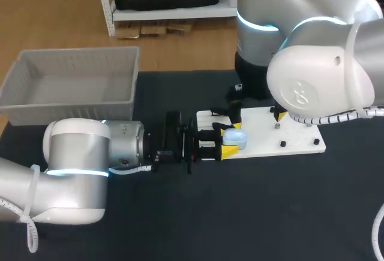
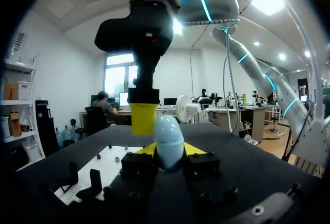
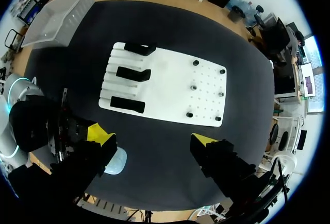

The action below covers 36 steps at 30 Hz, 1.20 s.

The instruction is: Pick up each earbud case from the left stands, insert the matching earbuds, close the lid, and place the case in the box.

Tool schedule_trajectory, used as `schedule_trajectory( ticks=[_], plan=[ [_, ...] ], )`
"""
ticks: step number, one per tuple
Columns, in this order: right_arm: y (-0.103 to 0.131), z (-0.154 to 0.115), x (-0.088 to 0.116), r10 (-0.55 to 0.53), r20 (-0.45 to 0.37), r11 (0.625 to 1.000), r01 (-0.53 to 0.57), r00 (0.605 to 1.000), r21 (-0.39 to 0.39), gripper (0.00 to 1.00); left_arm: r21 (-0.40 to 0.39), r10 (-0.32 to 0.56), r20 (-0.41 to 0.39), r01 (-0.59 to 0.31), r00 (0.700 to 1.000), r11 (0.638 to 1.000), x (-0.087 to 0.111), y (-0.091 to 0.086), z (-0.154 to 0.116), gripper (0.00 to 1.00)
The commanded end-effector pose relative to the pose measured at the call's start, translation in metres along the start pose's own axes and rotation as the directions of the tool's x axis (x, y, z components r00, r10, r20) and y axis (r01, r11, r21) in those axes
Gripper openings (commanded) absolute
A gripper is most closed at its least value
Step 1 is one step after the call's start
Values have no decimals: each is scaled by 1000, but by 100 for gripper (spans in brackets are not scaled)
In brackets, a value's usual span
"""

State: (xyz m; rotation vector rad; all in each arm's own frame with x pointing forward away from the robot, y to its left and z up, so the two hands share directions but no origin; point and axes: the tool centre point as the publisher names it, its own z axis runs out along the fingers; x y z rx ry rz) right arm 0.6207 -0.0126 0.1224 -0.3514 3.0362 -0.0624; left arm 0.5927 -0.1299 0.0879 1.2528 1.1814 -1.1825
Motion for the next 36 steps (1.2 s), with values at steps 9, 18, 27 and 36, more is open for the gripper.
schedule_trajectory(
  ticks=[9, 18, 27, 36],
  plan=[
    [-18, -24, 4, 8, 144, 999, -2, 989, -39, 98, 2, -1, 1, 1, 1000, 1000, 0, 1, 0, 0],
    [-39, -57, 33, -119, 262, 952, 185, 958, -243, 100, -28, 19, -11, -19, 1000, 999, -15, 7, -14, 0],
    [-48, -61, 42, -132, 234, 930, 202, 963, -308, 100, -100, 87, -6, -87, 996, 991, -65, 20, -56, 0],
    [-48, -61, 42, -132, 234, 930, 202, 963, -308, 100, -172, 112, -71, -123, 991, 977, -102, 55, -108, 0]
  ],
)
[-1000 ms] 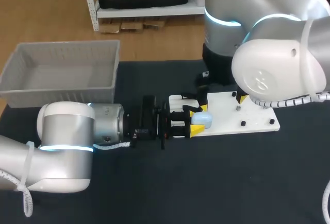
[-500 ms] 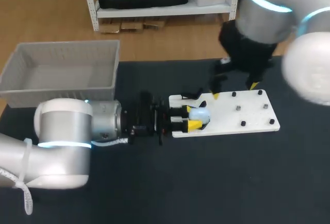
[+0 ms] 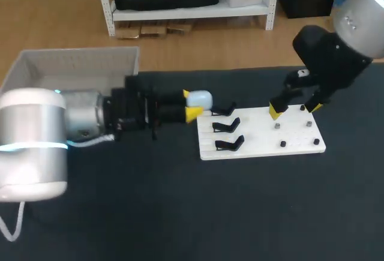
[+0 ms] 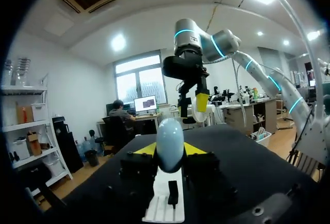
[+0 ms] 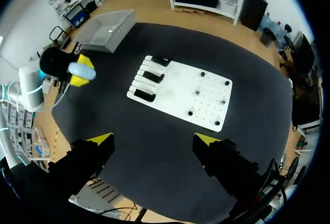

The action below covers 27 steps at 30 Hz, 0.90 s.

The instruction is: Pick up each earbud case from the left stands, insert the matching earbuds, close the lid, and place the case in the box.

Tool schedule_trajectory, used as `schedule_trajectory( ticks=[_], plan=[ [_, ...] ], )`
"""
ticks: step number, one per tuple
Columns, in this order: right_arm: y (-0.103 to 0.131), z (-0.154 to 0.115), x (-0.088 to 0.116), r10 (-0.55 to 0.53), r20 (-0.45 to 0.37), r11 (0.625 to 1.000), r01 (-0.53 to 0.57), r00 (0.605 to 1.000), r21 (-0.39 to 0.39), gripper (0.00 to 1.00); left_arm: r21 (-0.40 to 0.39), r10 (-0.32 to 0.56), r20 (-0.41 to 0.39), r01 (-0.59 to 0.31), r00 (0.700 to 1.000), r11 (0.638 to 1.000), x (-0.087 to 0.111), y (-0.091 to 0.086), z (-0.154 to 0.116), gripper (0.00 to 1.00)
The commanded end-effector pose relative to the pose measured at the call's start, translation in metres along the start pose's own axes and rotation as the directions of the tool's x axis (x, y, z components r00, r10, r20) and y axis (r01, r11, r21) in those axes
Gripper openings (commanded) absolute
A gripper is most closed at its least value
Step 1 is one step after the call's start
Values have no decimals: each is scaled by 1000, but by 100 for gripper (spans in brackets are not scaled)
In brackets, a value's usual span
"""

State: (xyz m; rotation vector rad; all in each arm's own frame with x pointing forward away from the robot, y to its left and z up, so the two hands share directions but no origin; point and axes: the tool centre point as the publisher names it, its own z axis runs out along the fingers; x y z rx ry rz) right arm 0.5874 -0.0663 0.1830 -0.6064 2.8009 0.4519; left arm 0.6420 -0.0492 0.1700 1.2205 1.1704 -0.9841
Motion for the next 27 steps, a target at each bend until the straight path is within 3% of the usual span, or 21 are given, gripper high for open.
schedule_trajectory(
  ticks=[1, 13, 20, 27],
  plan=[
    [0, 0, 2, 1, 10, 1000, -1, 1000, 3, 100, -49, 0, -45, -2, 999, 999, -24, 15, -30, 0],
    [0, 0, 2, 1, 10, 1000, -1, 1000, 3, 100, -217, -78, -143, 45, 987, 975, -44, 67, -101, 0],
    [0, 0, 2, 1, 10, 1000, -1, 1000, 3, 100, -364, -182, -175, 108, 968, 925, -16, 101, -143, 0],
    [0, 0, 2, 1, 10, 1000, -1, 1000, 3, 100, -475, -282, -115, 197, 952, 858, 24, 129, -157, 0]
  ],
)
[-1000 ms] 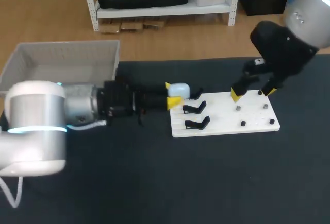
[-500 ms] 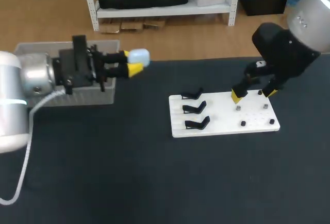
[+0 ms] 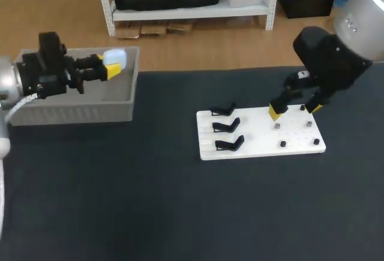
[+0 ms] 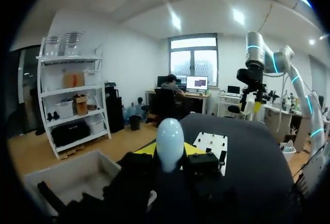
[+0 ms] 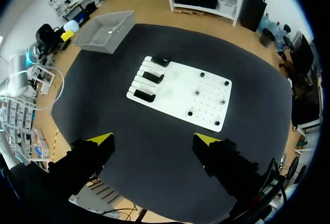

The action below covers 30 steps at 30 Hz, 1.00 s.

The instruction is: Pick up each earbud case from the left stands, insert the matching earbuds, close the lid, and place the case in the box.

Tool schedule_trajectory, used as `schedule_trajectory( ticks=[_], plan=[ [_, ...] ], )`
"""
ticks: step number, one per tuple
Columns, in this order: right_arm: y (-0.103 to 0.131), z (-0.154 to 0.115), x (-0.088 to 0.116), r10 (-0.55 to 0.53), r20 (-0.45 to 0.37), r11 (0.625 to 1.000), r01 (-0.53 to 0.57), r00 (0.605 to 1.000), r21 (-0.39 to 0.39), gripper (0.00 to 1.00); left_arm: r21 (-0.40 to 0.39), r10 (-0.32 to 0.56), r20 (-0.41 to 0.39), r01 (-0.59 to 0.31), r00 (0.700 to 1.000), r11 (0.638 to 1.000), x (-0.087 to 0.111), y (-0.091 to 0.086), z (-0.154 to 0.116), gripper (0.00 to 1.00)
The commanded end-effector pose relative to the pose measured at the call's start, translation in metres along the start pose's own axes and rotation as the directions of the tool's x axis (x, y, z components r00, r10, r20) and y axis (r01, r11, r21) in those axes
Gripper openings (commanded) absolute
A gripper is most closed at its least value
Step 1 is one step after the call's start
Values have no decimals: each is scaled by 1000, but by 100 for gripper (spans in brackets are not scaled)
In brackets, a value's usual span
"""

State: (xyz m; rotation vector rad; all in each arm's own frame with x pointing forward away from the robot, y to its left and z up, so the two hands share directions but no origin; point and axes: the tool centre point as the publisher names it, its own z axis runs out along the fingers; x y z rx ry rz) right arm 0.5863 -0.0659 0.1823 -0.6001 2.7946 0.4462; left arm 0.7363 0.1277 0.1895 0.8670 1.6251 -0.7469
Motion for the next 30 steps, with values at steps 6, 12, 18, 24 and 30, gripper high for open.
schedule_trajectory(
  ticks=[6, 12, 18, 24, 30],
  plan=[
    [0, -1, 1, -1, 2, 1000, 1, 1000, -2, 100, -126, -75, 7, 75, 997, 989, 32, 51, 21, 0],
    [0, -1, 1, -1, 2, 1000, 1, 1000, -2, 100, -194, -109, -39, 99, 993, 976, 43, 92, 12, 0],
    [0, -1, 1, -1, 2, 1000, 1, 1000, -2, 100, -236, -128, -65, 110, 990, 966, 49, 127, 8, 0],
    [0, -1, 1, -1, 2, 1000, 1, 1000, -2, 100, -219, -122, -149, 88, 981, 972, 53, 142, 17, 0],
    [0, -1, 1, -1, 2, 1000, 1, 1000, -2, 100, -225, -132, -179, 90, 975, 970, 63, 144, 18, 33]
  ],
)
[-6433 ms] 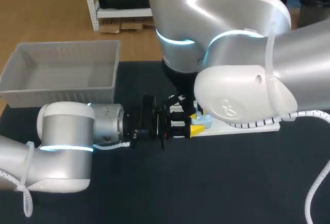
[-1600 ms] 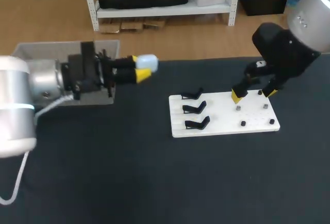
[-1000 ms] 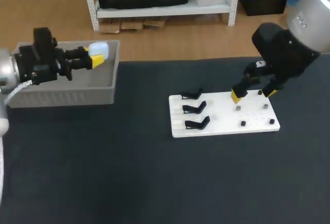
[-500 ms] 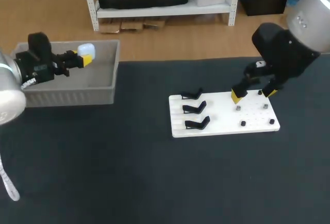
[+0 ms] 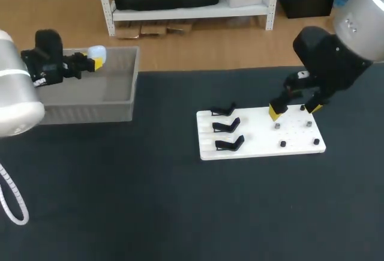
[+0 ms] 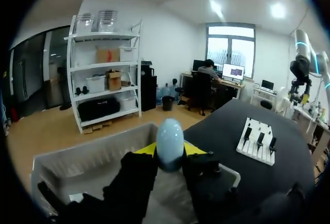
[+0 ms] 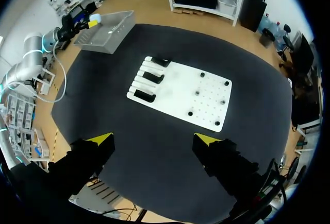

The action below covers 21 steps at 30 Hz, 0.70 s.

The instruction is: Pick up each earbud case from the left stands, insert the matching earbuds, close the lid, and place the case in the box.

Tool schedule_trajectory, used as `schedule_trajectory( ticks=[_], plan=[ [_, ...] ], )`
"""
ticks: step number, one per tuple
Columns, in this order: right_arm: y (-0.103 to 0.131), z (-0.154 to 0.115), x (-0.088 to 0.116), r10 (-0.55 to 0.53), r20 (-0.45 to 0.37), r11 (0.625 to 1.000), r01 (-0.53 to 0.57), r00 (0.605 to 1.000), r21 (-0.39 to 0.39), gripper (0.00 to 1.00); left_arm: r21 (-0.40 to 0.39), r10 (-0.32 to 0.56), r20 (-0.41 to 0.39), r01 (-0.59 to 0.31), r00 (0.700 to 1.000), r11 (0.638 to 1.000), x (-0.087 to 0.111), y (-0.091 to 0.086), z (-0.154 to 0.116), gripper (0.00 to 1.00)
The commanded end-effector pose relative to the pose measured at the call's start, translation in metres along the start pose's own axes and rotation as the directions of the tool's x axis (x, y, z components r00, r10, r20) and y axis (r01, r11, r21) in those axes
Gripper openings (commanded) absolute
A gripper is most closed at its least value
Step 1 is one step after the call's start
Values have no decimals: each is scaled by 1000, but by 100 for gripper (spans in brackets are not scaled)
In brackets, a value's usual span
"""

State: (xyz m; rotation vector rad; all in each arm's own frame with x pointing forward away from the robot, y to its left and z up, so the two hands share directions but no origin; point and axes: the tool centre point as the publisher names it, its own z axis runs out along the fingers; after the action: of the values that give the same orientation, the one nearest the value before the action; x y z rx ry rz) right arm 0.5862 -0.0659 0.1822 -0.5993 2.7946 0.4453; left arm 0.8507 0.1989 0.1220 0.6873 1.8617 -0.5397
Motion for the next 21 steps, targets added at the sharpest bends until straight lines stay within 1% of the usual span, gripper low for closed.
schedule_trajectory(
  ticks=[1, 2, 3, 4, 5, 6, 10, 16, 21],
  plan=[
    [0, -1, 1, -1, 2, 1000, 1, 1000, -3, 100, 23, -12, -49, 13, 999, 1000, 3, 7, 5, 62],
    [0, -1, 1, -1, 2, 1000, 1, 1000, -3, 100, 22, -13, -49, 14, 999, 1000, 4, 7, 4, 76],
    [0, -1, 1, -1, 2, 1000, 1, 1000, -3, 100, 22, -14, -49, 16, 999, 1000, 6, 7, 4, 73],
    [0, -1, 1, -1, 2, 1000, 1, 1000, -3, 100, 17, -17, -50, 18, 999, 1000, 7, 6, 2, 82],
    [0, -1, 1, -1, 2, 1000, 1, 1000, -3, 100, 12, -19, -49, 19, 999, 1000, 8, 6, 1, 87],
    [0, -1, 1, -1, 2, 1000, 1, 1000, -3, 100, 7, -21, -47, 21, 999, 1000, 9, 6, -1, 100],
    [0, -1, 1, -1, 2, 1000, 1, 1000, -3, 100, -5, -16, -34, 16, 999, 1000, 11, 2, -8, 100],
    [0, -1, 1, -1, 2, 1000, 1, 1000, -3, 100, 42, 40, 11, -40, 999, 998, -4, -17, -20, 100],
    [0, -1, 1, -1, 2, 1000, 1, 1000, -3, 100, 42, 40, 11, -40, 999, 998, -4, -17, -20, 100]
  ],
)
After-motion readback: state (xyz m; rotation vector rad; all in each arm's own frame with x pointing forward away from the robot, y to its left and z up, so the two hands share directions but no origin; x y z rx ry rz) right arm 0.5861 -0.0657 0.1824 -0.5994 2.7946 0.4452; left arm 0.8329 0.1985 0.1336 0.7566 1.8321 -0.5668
